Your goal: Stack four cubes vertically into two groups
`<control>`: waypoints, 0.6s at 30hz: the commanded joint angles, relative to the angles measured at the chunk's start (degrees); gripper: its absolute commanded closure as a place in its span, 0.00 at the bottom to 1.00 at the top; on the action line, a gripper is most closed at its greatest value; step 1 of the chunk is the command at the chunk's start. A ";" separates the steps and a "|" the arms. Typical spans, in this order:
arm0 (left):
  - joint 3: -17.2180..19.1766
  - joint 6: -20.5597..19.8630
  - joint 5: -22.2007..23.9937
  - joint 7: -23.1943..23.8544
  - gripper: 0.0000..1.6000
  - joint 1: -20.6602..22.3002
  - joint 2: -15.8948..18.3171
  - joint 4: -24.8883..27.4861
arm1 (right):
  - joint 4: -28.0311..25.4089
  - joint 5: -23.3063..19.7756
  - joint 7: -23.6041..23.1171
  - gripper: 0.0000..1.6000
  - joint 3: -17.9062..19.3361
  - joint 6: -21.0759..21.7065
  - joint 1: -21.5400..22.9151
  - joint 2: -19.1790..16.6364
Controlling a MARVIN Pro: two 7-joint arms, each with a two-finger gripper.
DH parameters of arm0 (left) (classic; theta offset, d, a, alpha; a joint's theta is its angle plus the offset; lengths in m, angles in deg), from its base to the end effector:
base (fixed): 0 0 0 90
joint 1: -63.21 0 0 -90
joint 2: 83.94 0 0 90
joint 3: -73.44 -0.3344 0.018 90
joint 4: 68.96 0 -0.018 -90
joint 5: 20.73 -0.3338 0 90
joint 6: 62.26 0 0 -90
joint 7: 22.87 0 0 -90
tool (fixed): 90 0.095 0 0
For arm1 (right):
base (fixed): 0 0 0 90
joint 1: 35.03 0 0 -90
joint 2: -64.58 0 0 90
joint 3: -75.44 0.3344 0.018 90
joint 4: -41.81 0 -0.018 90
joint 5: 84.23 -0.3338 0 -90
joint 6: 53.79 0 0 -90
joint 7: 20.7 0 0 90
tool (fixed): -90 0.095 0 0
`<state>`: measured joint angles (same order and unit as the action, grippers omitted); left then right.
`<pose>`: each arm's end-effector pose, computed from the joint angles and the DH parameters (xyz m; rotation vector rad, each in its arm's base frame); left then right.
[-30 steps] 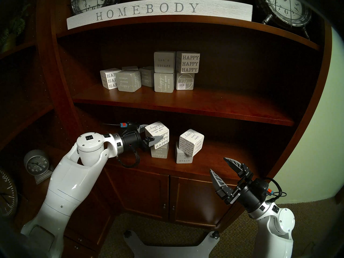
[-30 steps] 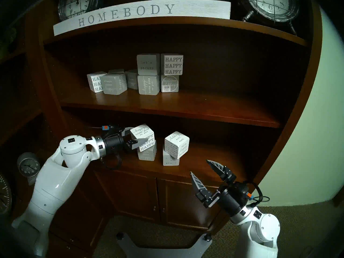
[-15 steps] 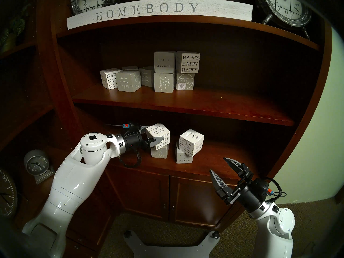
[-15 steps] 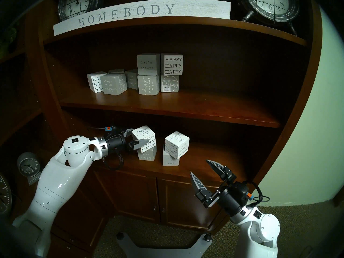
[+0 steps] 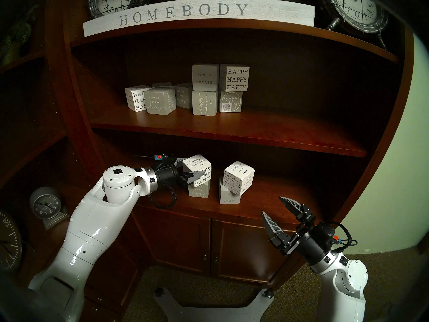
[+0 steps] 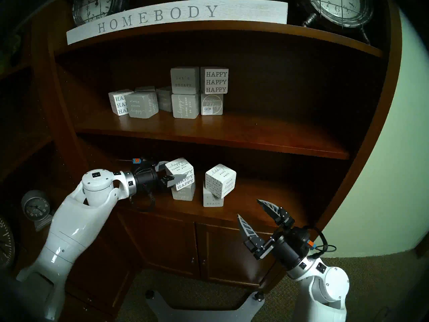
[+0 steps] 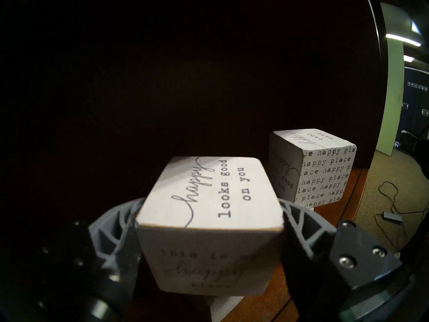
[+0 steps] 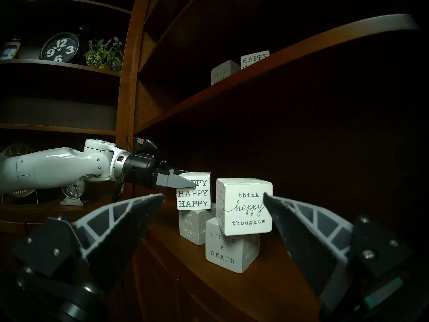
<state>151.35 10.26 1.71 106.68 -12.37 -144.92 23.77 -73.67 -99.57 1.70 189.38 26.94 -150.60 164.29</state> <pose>0.4768 0.0280 -0.2515 1.8831 -0.9149 1.5933 0.2413 -0.0359 -0.3085 -1.5297 -0.5976 -2.0216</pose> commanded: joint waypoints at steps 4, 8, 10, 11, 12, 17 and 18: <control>0.59 0.85 0.29 0.12 0.72 1.42 -0.64 0.79 | -0.83 -0.56 0.08 0.00 -0.13 0.11 0.28 -0.10; 0.75 0.92 0.39 0.29 0.66 1.32 -0.73 0.77 | -0.83 -0.56 0.08 0.00 -0.13 0.11 0.28 -0.10; 0.85 0.98 0.48 0.43 0.65 1.24 -0.81 0.73 | -0.83 -0.56 0.08 0.00 -0.13 0.11 0.28 -0.10; 0.88 1.00 0.48 0.47 0.64 1.22 -0.82 0.73 | -0.83 -0.56 0.08 0.00 -0.13 0.12 0.28 -0.10; 0.91 1.04 0.51 0.52 0.64 1.18 -0.85 0.73 | -0.84 -0.56 0.08 0.00 -0.13 0.12 0.28 -0.10; 1.03 1.21 0.55 0.72 0.56 1.04 -1.00 0.71 | -0.84 -0.56 0.08 0.00 -0.13 0.12 0.28 -0.11; 1.06 1.24 0.56 0.77 0.55 1.02 -1.05 0.71 | -0.84 -0.56 0.08 0.00 -0.13 0.12 0.28 -0.10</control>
<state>151.59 10.59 1.82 107.60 -12.23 -145.56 23.54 -73.67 -99.56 1.70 189.38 26.94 -150.60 164.29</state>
